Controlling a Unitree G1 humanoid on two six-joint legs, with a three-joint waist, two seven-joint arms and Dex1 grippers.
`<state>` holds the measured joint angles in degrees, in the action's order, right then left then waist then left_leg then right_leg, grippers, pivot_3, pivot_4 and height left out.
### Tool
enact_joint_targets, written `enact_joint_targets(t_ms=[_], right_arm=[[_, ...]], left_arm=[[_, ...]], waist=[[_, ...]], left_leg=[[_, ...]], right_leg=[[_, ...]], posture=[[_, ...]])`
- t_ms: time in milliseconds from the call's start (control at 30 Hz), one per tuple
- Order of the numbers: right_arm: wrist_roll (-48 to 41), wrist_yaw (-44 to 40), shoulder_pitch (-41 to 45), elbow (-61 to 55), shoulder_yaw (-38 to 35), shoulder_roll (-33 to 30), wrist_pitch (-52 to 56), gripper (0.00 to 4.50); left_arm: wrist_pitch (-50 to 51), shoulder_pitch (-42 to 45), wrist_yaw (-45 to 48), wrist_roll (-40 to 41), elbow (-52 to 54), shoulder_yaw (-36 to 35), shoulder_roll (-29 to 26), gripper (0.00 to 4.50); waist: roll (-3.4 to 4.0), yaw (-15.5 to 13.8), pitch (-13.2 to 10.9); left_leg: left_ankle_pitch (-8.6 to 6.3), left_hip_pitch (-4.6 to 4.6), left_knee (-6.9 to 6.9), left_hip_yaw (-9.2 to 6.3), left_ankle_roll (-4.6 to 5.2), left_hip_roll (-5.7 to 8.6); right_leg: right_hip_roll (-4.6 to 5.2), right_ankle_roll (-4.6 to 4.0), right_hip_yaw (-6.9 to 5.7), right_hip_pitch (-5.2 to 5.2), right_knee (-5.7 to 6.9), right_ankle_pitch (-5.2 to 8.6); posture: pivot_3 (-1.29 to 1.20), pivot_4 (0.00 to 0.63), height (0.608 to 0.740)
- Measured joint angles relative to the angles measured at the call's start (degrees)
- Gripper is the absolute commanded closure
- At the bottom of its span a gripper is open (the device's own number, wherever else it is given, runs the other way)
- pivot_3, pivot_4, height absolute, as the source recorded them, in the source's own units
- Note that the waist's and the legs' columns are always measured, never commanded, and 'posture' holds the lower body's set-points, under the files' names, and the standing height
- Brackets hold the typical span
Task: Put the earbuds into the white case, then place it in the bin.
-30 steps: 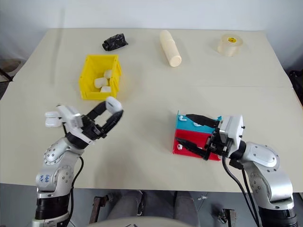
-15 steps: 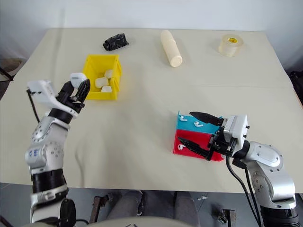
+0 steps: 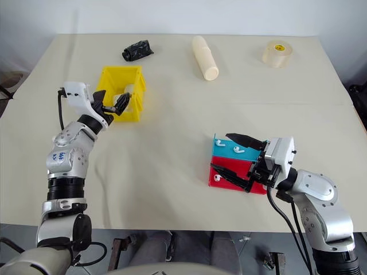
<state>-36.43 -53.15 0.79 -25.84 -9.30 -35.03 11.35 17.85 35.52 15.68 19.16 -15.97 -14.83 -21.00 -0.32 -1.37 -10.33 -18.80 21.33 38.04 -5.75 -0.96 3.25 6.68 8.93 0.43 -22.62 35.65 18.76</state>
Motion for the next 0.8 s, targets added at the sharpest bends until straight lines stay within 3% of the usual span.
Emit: enact_joint_targets(t_ms=[167, 400, 533, 800], right_arm=[[0.02, -0.30, 0.10, 0.15, -0.01, -0.10, -0.02, 0.00], [-0.71, -5.19, 0.80, 2.46, -0.89, -4.37, 0.24, 0.00], [-1.36, -11.11, 1.20, 6.32, -2.94, -7.78, -0.36, 0.00], [-0.93, -18.34, -0.12, 12.85, -4.98, -10.93, -1.29, 0.00]], left_arm=[[2.23, -7.11, 6.04, 3.45, 7.41, -0.27, -1.82, 0.02], [1.89, -23.08, 27.38, 8.30, 21.57, 0.16, -14.89, 0.02], [-6.02, -32.60, 38.98, 7.33, 23.72, -0.12, -21.10, 0.02], [-14.15, -34.01, 42.44, 6.19, 24.21, -0.80, -21.24, 0.02]], waist=[[0.00, 0.32, 0.00], [0.03, 0.67, 0.01], [0.06, 0.60, -0.02], [0.07, 0.02, -0.02]], left_leg=[[0.00, 0.00, -0.04, 0.01, 0.00, -0.14], [-0.01, -0.04, -0.06, 0.03, 0.00, -0.32], [-0.02, -0.04, -0.10, 0.03, 0.01, -0.38], [-0.09, -0.03, -0.12, 0.00, 0.08, -0.36]], right_leg=[[-0.01, 0.00, 0.02, -0.02, 0.10, 0.00], [0.06, -0.05, 0.05, 0.05, -0.06, 0.02], [0.06, -0.09, 0.03, 0.07, -0.16, 0.04], [0.10, -0.10, -0.02, 0.12, -0.23, 0.04]], posture=[[0.00, 0.150, 0.740], [0.00, 0.150, 0.740], [0.00, 0.150, 0.740], [0.00, 0.150, 0.740]])
